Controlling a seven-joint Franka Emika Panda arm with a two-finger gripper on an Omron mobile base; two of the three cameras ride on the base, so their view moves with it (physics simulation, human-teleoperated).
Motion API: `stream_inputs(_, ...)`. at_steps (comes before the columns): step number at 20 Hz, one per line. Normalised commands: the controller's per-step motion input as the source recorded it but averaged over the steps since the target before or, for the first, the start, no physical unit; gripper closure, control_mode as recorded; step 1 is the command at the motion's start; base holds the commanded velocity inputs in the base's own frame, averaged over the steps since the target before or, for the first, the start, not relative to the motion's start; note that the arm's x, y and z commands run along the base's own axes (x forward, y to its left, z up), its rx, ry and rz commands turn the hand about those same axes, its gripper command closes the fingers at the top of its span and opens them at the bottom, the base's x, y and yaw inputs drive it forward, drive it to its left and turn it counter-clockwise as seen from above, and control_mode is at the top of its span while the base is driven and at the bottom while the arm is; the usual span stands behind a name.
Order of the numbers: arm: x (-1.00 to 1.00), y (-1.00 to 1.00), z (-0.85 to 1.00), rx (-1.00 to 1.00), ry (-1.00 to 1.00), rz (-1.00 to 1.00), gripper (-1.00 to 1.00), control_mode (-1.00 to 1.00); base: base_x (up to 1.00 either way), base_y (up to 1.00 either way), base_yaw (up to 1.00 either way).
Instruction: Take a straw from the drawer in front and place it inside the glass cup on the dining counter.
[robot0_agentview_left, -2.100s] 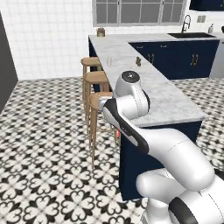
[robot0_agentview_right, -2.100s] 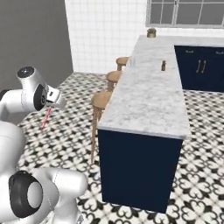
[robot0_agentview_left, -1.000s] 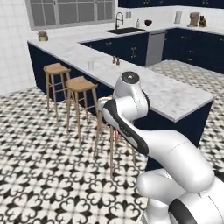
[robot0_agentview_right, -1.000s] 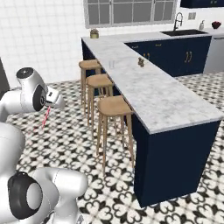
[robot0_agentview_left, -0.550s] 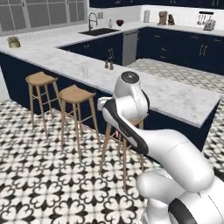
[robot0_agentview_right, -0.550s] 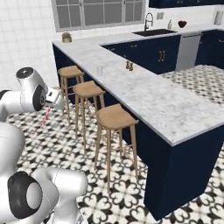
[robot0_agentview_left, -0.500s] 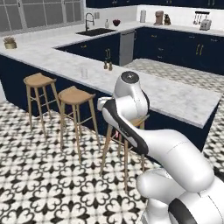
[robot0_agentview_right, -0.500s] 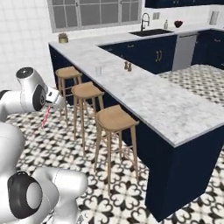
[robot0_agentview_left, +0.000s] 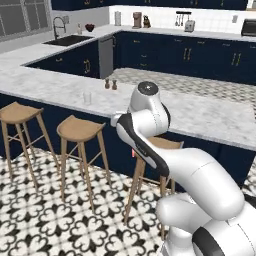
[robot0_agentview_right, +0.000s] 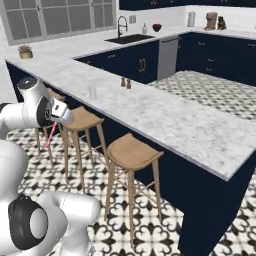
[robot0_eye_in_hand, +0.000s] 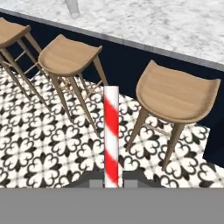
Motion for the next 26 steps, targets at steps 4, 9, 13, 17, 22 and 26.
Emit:
stream_inputs(4,0.0,0.0,0.0,0.0,0.0,0.0,1.0,1.0,0.5,0.9,-0.48)
stream_inputs(9,0.0,0.0,0.0,0.0,0.0,0.0,1.0,1.0,0.38,0.88,-0.48)
stream_inputs(13,0.0,0.0,0.0,0.0,0.0,0.0,1.0,1.0,0.3,0.94,-0.45)
stream_inputs(17,0.0,0.0,0.0,0.0,0.0,0.0,1.0,1.0,0.32,0.89,-0.42)
stream_inputs(22,0.0,0.0,0.0,0.0,0.0,0.0,1.0,1.0,0.58,0.58,-0.34)
stream_inputs(26,0.0,0.0,0.0,0.0,0.0,0.0,1.0,1.0,0.76,0.45,-0.25)
